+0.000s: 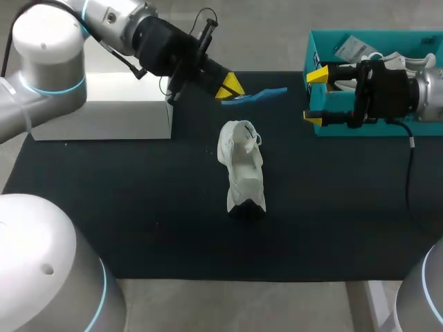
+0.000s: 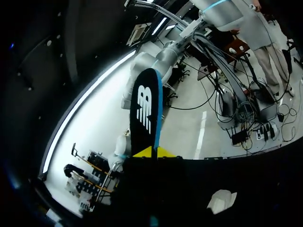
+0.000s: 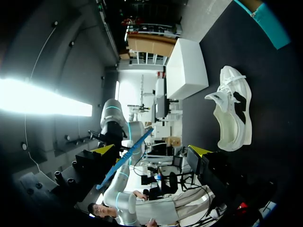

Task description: Take the shoe out of the shoebox, open the shoe tongue, remove and reinsert the insole, then place the shoe into the shoebox

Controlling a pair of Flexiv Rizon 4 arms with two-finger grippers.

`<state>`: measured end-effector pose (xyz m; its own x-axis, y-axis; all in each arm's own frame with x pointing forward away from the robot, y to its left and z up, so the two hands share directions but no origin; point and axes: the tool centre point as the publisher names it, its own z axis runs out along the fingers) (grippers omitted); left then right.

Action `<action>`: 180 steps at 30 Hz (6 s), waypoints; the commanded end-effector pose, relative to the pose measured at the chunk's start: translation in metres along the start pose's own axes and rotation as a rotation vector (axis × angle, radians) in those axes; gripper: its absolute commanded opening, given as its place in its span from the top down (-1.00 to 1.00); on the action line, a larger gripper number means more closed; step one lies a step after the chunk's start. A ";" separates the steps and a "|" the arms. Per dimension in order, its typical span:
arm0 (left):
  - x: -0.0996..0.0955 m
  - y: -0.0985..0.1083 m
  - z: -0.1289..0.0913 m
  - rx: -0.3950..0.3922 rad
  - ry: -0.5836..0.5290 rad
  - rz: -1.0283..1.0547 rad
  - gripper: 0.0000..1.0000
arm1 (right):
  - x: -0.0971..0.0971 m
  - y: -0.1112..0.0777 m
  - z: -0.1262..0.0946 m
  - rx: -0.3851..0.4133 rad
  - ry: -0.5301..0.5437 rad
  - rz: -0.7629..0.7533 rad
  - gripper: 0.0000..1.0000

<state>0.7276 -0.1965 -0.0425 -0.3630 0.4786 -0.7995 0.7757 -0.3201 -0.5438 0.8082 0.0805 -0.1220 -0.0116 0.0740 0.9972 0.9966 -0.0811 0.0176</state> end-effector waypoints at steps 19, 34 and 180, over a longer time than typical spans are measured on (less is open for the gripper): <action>0.029 0.062 0.025 -0.486 0.185 0.583 1.00 | 0.006 0.005 0.008 -0.010 0.006 -0.014 -1.00; 0.015 0.078 0.037 -0.469 0.162 0.500 1.00 | 0.010 0.007 0.032 0.008 0.009 -0.041 -0.60; -0.005 0.137 -0.038 -0.570 -0.150 0.477 -0.99 | 0.021 0.033 0.040 0.010 0.033 0.099 1.00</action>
<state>0.8602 -0.2030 -0.0967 0.0503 0.4849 -0.8731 0.9987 -0.0310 0.0404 0.8426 0.1190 -0.1063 0.0811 0.0215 0.9965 0.9938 -0.0782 -0.0792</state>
